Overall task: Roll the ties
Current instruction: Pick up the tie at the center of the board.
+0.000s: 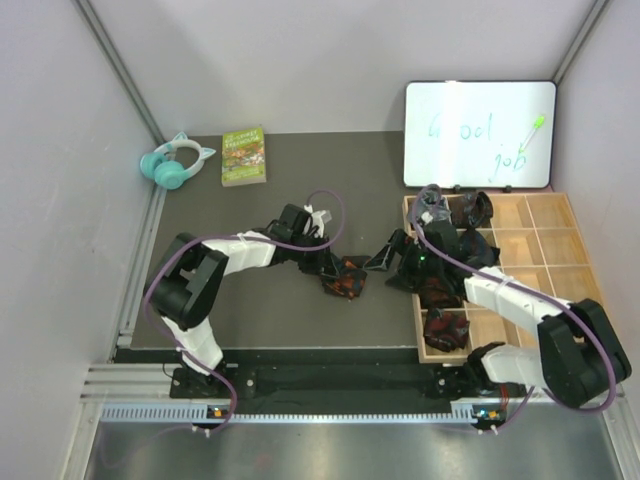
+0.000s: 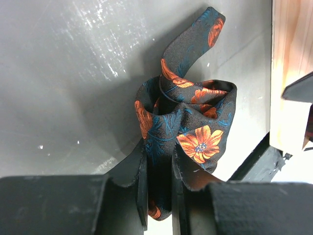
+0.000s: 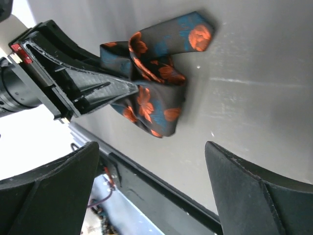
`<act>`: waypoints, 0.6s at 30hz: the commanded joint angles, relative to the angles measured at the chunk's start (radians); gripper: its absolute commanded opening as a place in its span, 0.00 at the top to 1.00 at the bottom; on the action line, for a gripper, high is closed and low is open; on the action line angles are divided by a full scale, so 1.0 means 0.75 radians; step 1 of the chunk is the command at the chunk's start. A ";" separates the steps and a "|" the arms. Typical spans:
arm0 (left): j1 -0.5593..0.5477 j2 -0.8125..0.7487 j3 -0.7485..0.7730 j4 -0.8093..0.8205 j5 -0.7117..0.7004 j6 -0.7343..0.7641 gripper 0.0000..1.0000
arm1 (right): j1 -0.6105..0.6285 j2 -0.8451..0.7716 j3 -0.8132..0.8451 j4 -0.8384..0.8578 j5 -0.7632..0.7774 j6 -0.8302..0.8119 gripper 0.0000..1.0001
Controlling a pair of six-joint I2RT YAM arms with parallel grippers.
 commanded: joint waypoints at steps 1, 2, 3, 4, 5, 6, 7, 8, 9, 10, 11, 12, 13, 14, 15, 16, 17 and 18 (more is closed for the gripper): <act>-0.006 -0.061 -0.026 0.053 0.001 -0.092 1.00 | 0.012 0.077 -0.059 0.271 -0.096 0.124 0.11; -0.004 -0.065 -0.032 0.069 0.021 -0.109 1.00 | 0.018 0.089 -0.077 0.312 -0.099 0.138 0.10; -0.004 -0.070 -0.041 0.080 0.033 -0.137 1.00 | 0.022 0.103 -0.086 0.329 -0.095 0.155 0.10; -0.004 -0.082 -0.041 0.082 0.044 -0.147 1.00 | 0.026 0.107 -0.092 0.343 -0.088 0.159 0.10; -0.004 -0.092 -0.033 0.072 0.048 -0.154 1.00 | 0.028 0.112 -0.096 0.349 -0.084 0.167 0.10; -0.004 -0.100 -0.022 0.064 0.046 -0.166 1.00 | 0.033 0.122 -0.096 0.363 -0.086 0.169 0.10; -0.004 -0.119 -0.014 0.049 0.046 -0.170 1.00 | 0.035 0.124 -0.098 0.372 -0.086 0.171 0.09; -0.002 -0.129 0.006 0.027 0.044 -0.172 1.00 | 0.037 0.124 -0.100 0.376 -0.088 0.179 0.09; -0.002 -0.139 0.014 0.015 0.040 -0.178 1.00 | 0.039 0.122 -0.102 0.394 -0.086 0.181 0.09; 0.000 -0.151 0.025 0.002 0.040 -0.182 1.00 | 0.039 0.124 -0.102 0.402 -0.084 0.185 0.09; 0.000 -0.153 0.039 -0.002 0.040 -0.188 1.00 | 0.039 0.126 -0.104 0.411 -0.086 0.198 0.09; 0.007 -0.155 0.043 -0.012 0.040 -0.201 1.00 | 0.043 0.130 -0.104 0.423 -0.088 0.202 0.09; 0.009 -0.162 0.047 -0.010 0.046 -0.209 1.00 | 0.045 0.142 -0.106 0.447 -0.090 0.210 0.08; 0.013 -0.162 0.049 -0.008 0.054 -0.219 1.00 | 0.047 0.148 -0.108 0.462 -0.101 0.230 0.08; 0.017 -0.164 0.049 0.010 0.066 -0.239 1.00 | 0.047 0.152 -0.112 0.480 -0.107 0.243 0.08; 0.021 -0.174 0.045 0.027 0.083 -0.252 1.00 | 0.047 0.153 -0.120 0.537 -0.111 0.257 0.08; 0.023 -0.180 0.037 0.039 0.089 -0.268 1.00 | 0.045 0.153 -0.133 0.556 -0.113 0.285 0.08; 0.033 -0.184 0.037 0.053 0.109 -0.291 1.00 | 0.047 0.150 -0.137 0.572 -0.113 0.294 0.07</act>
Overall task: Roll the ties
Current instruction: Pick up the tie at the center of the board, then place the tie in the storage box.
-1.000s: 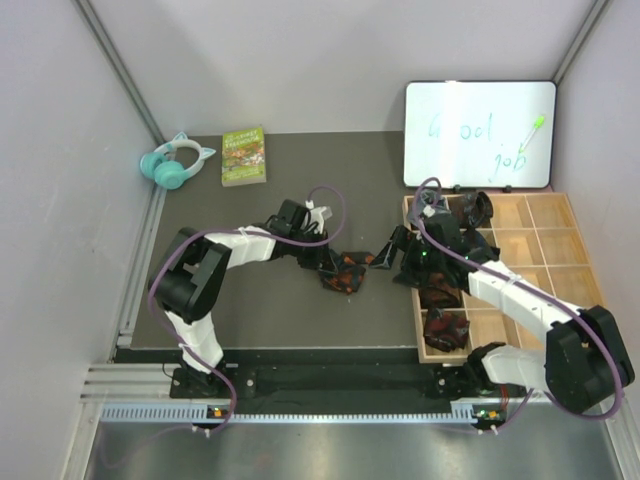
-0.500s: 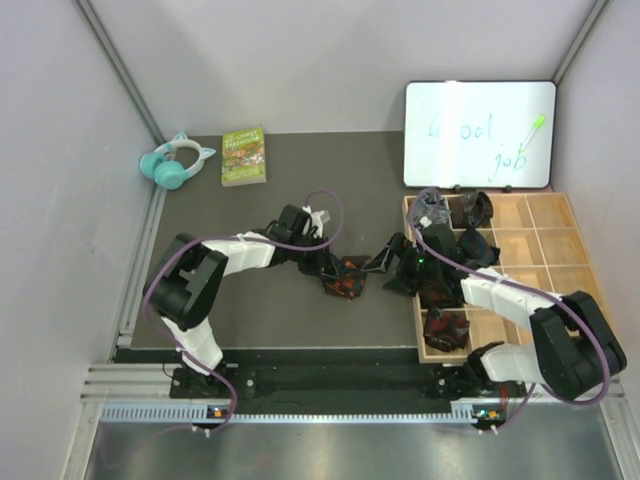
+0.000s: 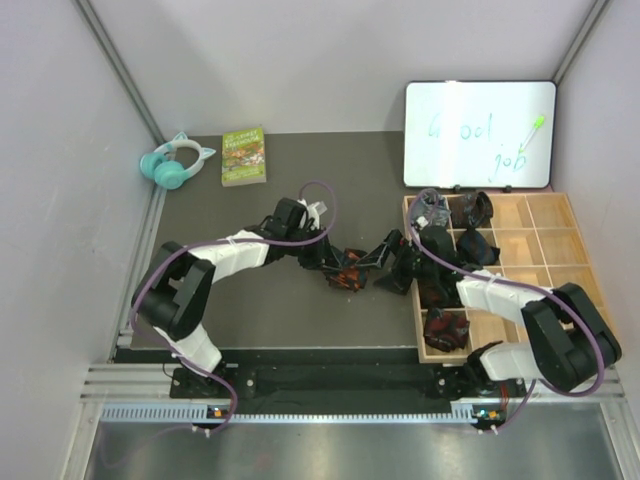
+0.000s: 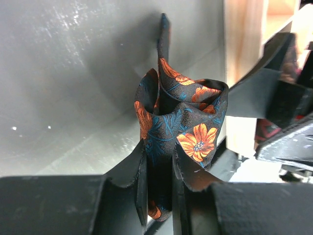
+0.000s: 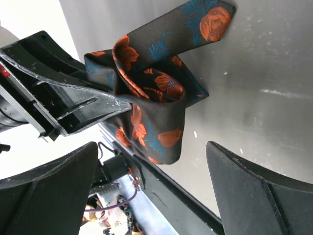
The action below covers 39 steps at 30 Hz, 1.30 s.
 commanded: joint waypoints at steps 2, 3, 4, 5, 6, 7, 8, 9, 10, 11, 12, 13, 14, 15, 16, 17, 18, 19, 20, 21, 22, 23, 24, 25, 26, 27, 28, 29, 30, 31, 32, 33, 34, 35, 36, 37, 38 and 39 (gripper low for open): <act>0.035 -0.089 0.040 0.064 0.087 -0.102 1.00 | 0.016 -0.007 -0.024 0.194 -0.015 0.089 0.06; 0.047 -0.095 0.046 0.064 0.091 -0.114 1.00 | 0.016 -0.011 -0.024 0.200 -0.013 0.095 0.05; 0.054 -0.107 0.056 0.036 0.090 -0.114 1.00 | 0.016 -0.017 -0.022 0.208 -0.011 0.099 0.05; 0.060 -0.114 0.087 0.013 0.085 -0.108 1.00 | 0.016 -0.030 -0.020 0.230 -0.005 0.115 0.04; 0.066 -0.118 0.101 -0.011 0.077 -0.106 1.00 | 0.016 -0.032 -0.020 0.243 -0.005 0.126 0.02; 0.070 -0.126 0.120 -0.028 0.071 -0.102 1.00 | 0.016 -0.034 -0.020 0.263 -0.007 0.140 0.01; 0.072 -0.134 0.150 -0.062 0.067 -0.096 1.00 | 0.016 -0.036 -0.018 0.282 -0.007 0.168 0.01; 0.074 -0.138 0.171 -0.083 0.059 -0.088 1.00 | 0.016 -0.034 -0.020 0.326 -0.007 0.185 0.01; 0.074 -0.152 0.201 -0.122 0.000 -0.074 1.00 | 0.016 -0.034 -0.024 0.357 -0.005 0.201 0.01; 0.074 -0.157 0.271 -0.217 -0.021 -0.035 1.00 | 0.016 -0.032 -0.035 0.392 0.003 0.246 0.01; 0.074 -0.161 0.306 -0.253 -0.049 -0.014 1.00 | 0.014 -0.024 -0.039 0.467 0.005 0.269 0.01; 0.076 -0.167 0.340 -0.294 -0.096 0.002 1.00 | 0.014 -0.018 -0.043 0.510 0.009 0.297 0.01; 0.076 -0.171 0.399 -0.336 -0.113 0.018 1.00 | 0.016 -0.011 -0.053 0.566 0.015 0.354 0.01; 0.080 -0.175 0.424 -0.347 -0.113 0.019 1.00 | 0.016 -0.003 -0.057 0.667 0.020 0.381 0.01; 0.082 -0.177 0.445 -0.349 -0.111 0.012 1.00 | 0.016 0.019 -0.061 0.739 0.024 0.408 0.01; 0.084 -0.179 0.484 -0.349 -0.099 -0.008 1.00 | 0.016 0.027 -0.057 0.787 0.030 0.451 0.01; 0.088 -0.181 0.502 -0.345 -0.093 -0.020 1.00 | 0.016 0.040 -0.047 0.819 0.032 0.467 0.01; 0.088 -0.183 0.519 -0.341 -0.089 -0.035 1.00 | 0.016 0.056 -0.037 0.885 0.036 0.484 0.01; 0.090 -0.187 0.543 -0.331 -0.080 -0.071 1.00 | 0.016 0.066 -0.025 0.916 0.042 0.518 0.01; 0.093 -0.195 0.551 -0.296 -0.070 -0.092 1.00 | 0.016 0.072 -0.024 0.962 0.052 0.537 0.01; 0.093 -0.200 0.557 -0.278 -0.062 -0.112 1.00 | 0.016 0.079 -0.022 1.044 0.073 0.555 0.01; 0.095 -0.204 0.572 -0.259 -0.050 -0.149 1.00 | 0.014 0.089 -0.012 1.079 0.081 0.576 0.01; 0.097 -0.210 0.576 -0.245 -0.044 -0.165 1.00 | 0.016 0.091 -0.004 1.110 0.089 0.580 0.01; 0.099 -0.214 0.580 -0.214 -0.037 -0.186 1.00 | 0.014 0.095 0.014 1.134 0.097 0.586 0.01; 0.103 -0.216 0.588 -0.206 -0.033 -0.218 1.00 | 0.016 0.099 0.019 1.187 0.103 0.590 0.01; 0.105 -0.220 0.594 -0.200 -0.023 -0.231 1.00 | 0.016 0.101 0.019 1.220 0.116 0.588 0.01; 0.107 -0.222 0.604 -0.194 -0.017 -0.243 1.00 | 0.016 0.101 0.023 1.251 0.134 0.590 0.01; 0.111 -0.224 0.611 -0.194 -0.017 -0.270 1.00 | 0.016 0.107 0.023 1.314 0.144 0.592 0.01; 0.113 -0.226 0.613 -0.184 0.005 -0.284 1.00 | 0.016 0.115 0.023 1.343 0.154 0.592 0.01; 0.115 -0.230 0.609 -0.159 0.014 -0.298 1.00 | 0.016 0.122 0.037 1.355 0.157 0.590 0.01; 0.117 -0.232 0.605 -0.147 0.018 -0.331 1.00 | 0.014 0.148 0.045 1.388 0.155 0.596 0.01; 0.119 -0.244 0.601 -0.130 0.034 -0.347 1.00 | 0.014 0.164 0.053 1.407 0.146 0.602 0.01; 0.121 -0.251 0.588 -0.110 0.036 -0.364 1.00 | 0.016 0.185 0.061 1.429 0.142 0.615 0.01; 0.123 -0.255 0.584 -0.082 0.042 -0.394 1.00 | 0.016 0.201 0.059 1.474 0.144 0.643 0.01; 0.125 -0.261 0.576 -0.063 0.046 -0.411 1.00 | 0.016 0.242 0.059 1.549 0.146 0.661 0.01; 0.127 -0.263 0.570 -0.053 0.055 -0.431 1.00 | 0.014 0.262 0.062 1.584 0.148 0.696 0.01; 0.127 -0.267 0.566 -0.026 0.057 -0.446 1.00 | 0.016 0.281 0.064 1.615 0.146 0.707 0.01; 0.127 -0.267 0.566 -0.012 0.065 -0.460 1.00 | 0.016 0.318 0.066 1.664 0.140 0.719 0.01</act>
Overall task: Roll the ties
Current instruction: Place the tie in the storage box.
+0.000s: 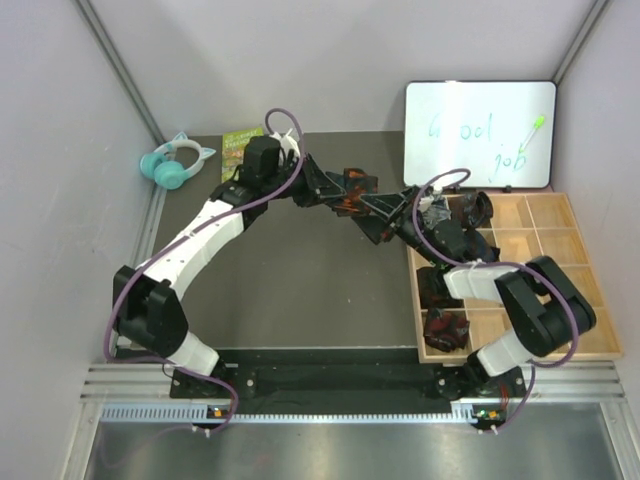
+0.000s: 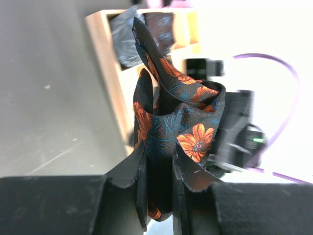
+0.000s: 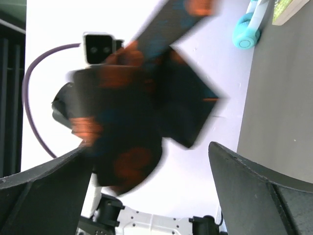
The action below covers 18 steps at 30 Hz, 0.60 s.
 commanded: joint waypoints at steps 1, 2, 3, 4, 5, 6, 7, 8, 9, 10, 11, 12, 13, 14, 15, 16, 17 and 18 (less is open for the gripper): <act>0.010 -0.083 0.013 0.193 0.072 -0.125 1.00 | 0.016 0.099 0.050 0.305 0.008 0.087 0.01; 0.010 -0.085 0.011 0.223 0.076 -0.138 1.00 | 0.018 0.109 0.052 0.316 0.008 0.087 0.01; 0.010 -0.088 0.009 0.230 0.080 -0.148 1.00 | 0.020 0.121 0.052 0.332 0.008 0.087 0.01; 0.010 -0.088 0.011 0.232 0.078 -0.158 1.00 | 0.020 0.125 0.054 0.328 0.004 0.085 0.01; 0.012 -0.092 0.013 0.234 0.080 -0.160 1.00 | 0.020 0.125 0.056 0.326 0.006 0.085 0.01; 0.012 -0.092 0.021 0.232 0.080 -0.160 1.00 | 0.018 0.125 0.052 0.336 0.017 0.077 0.01; 0.012 -0.092 0.025 0.232 0.082 -0.162 1.00 | 0.018 0.123 0.052 0.342 0.021 0.070 0.01; 0.012 -0.092 0.027 0.226 0.086 -0.160 1.00 | 0.020 0.123 0.052 0.348 0.027 0.068 0.01; 0.012 -0.092 0.025 0.224 0.090 -0.162 1.00 | 0.020 0.125 0.058 0.361 0.035 0.066 0.01; 0.012 -0.092 0.023 0.226 0.095 -0.164 1.00 | 0.018 0.131 0.062 0.385 0.039 0.066 0.01; 0.012 -0.092 0.019 0.230 0.099 -0.168 1.00 | 0.020 0.138 0.066 0.399 0.045 0.068 0.01; 0.010 -0.094 0.001 0.248 0.103 -0.175 1.00 | 0.020 0.144 0.078 0.414 0.051 0.070 0.01; 0.012 -0.098 -0.012 0.268 0.107 -0.195 1.00 | 0.018 0.152 0.087 0.432 0.053 0.076 0.01; 0.012 -0.104 -0.022 0.283 0.113 -0.207 1.00 | 0.020 0.168 0.093 0.444 0.058 0.077 0.01; 0.012 -0.108 -0.038 0.295 0.117 -0.215 1.00 | 0.020 0.178 0.111 0.455 0.062 0.081 0.01; 0.012 -0.108 -0.044 0.309 0.115 -0.230 1.00 | 0.020 0.187 0.119 0.461 0.064 0.091 0.01; 0.012 -0.114 -0.046 0.311 0.115 -0.234 1.00 | 0.018 0.201 0.125 0.483 0.068 0.097 0.01; 0.012 -0.116 -0.055 0.313 0.115 -0.236 1.00 | 0.018 0.207 0.136 0.494 0.074 0.099 0.01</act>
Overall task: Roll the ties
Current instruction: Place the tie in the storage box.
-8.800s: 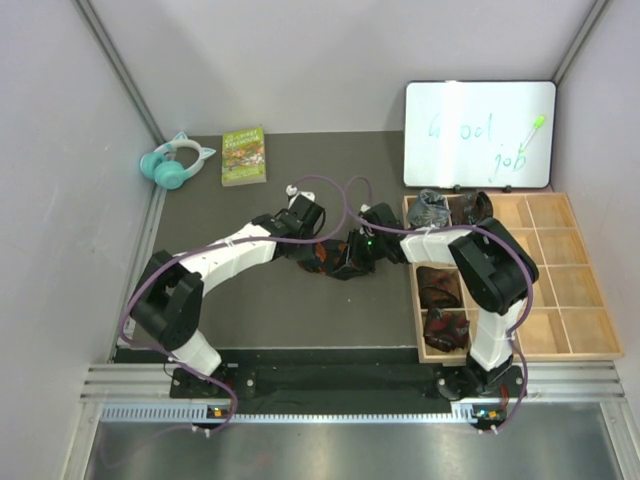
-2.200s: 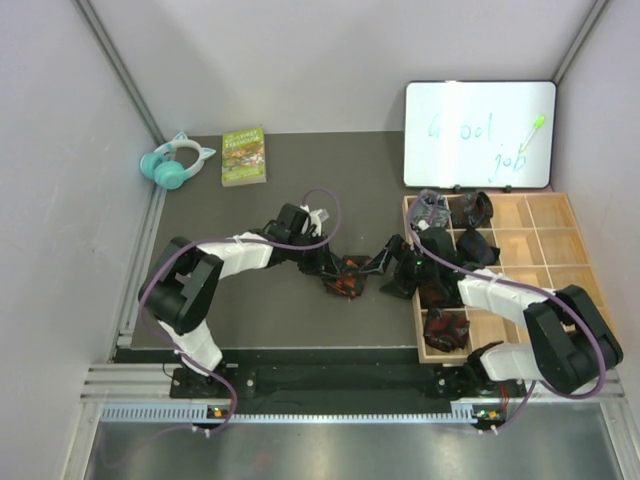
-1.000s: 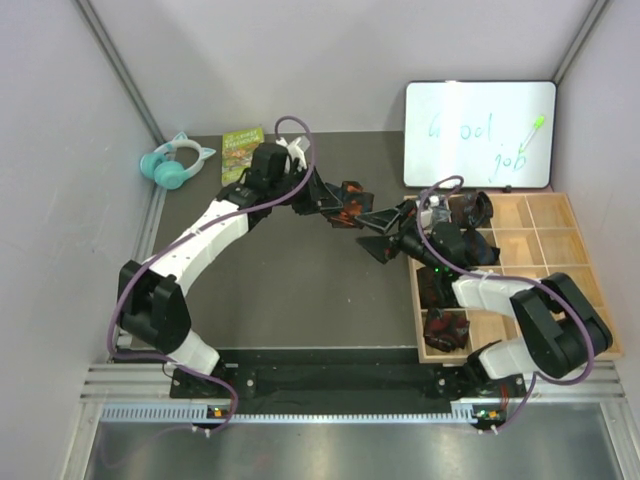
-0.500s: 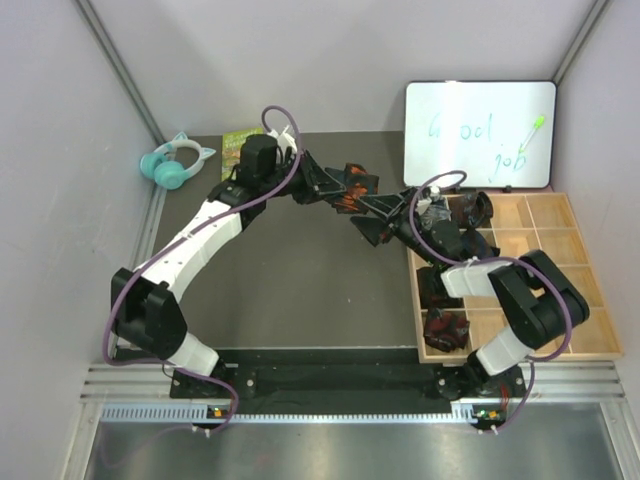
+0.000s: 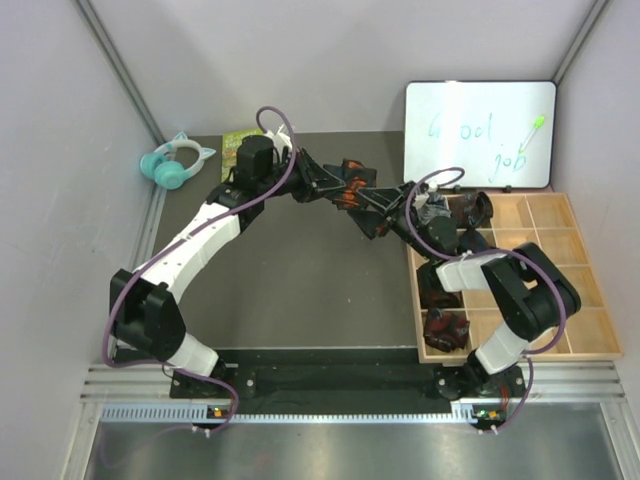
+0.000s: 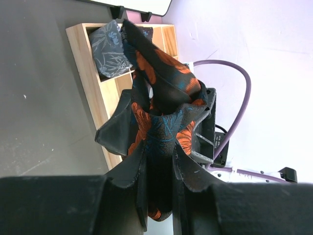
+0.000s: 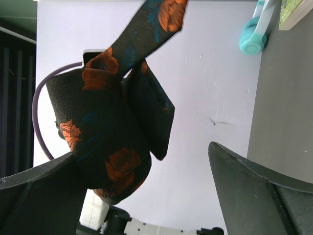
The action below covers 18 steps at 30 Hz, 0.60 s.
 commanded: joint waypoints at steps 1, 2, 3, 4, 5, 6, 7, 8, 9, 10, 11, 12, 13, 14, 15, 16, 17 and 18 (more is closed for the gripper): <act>-0.007 -0.078 -0.016 0.150 0.083 -0.064 1.00 | 0.015 0.051 0.075 0.389 0.046 0.013 0.01; -0.007 -0.080 -0.018 0.150 0.083 -0.066 1.00 | 0.015 0.057 0.081 0.397 0.050 0.015 0.01; -0.007 -0.080 -0.020 0.150 0.085 -0.066 1.00 | 0.015 0.063 0.089 0.399 0.052 0.017 0.01; -0.007 -0.082 -0.024 0.150 0.083 -0.068 1.00 | 0.015 0.065 0.093 0.401 0.050 0.017 0.01; -0.007 -0.084 -0.028 0.150 0.083 -0.070 1.00 | 0.017 0.067 0.095 0.399 0.054 0.017 0.01; -0.007 -0.084 -0.036 0.150 0.080 -0.070 1.00 | 0.017 0.065 0.097 0.401 0.056 0.017 0.04; -0.007 -0.090 -0.040 0.150 0.076 -0.072 1.00 | 0.015 0.065 0.097 0.401 0.056 0.015 0.14; -0.007 -0.092 -0.044 0.150 0.070 -0.072 1.00 | 0.017 0.063 0.095 0.399 0.060 0.013 0.22; -0.007 -0.094 -0.058 0.150 0.064 -0.072 1.00 | 0.017 0.059 0.091 0.401 0.064 0.015 0.30; -0.007 -0.098 -0.063 0.150 0.060 -0.072 1.00 | 0.015 0.057 0.087 0.401 0.066 0.011 0.45; -0.007 -0.098 -0.069 0.185 0.054 -0.074 1.00 | 0.017 0.055 0.085 0.401 0.068 0.011 0.56; -0.007 -0.100 -0.077 0.187 0.054 -0.074 1.00 | 0.015 0.053 0.081 0.399 0.070 0.011 0.66; -0.007 -0.103 -0.083 0.189 0.050 -0.076 1.00 | 0.015 0.051 0.081 0.399 0.071 0.009 0.78; -0.007 -0.103 -0.085 0.191 0.048 -0.078 1.00 | 0.015 0.051 0.079 0.399 0.071 0.011 0.83; -0.007 -0.105 -0.095 0.195 0.050 -0.078 1.00 | 0.015 0.049 0.077 0.399 0.071 0.011 0.88; -0.007 -0.107 -0.097 0.197 0.046 -0.078 1.00 | 0.017 0.048 0.077 0.397 0.071 0.015 0.92; -0.007 -0.107 -0.101 0.199 0.044 -0.078 1.00 | 0.015 0.048 0.075 0.397 0.071 0.017 0.92; -0.007 -0.109 -0.107 0.197 0.040 -0.076 1.00 | 0.015 0.048 0.073 0.399 0.073 0.017 0.93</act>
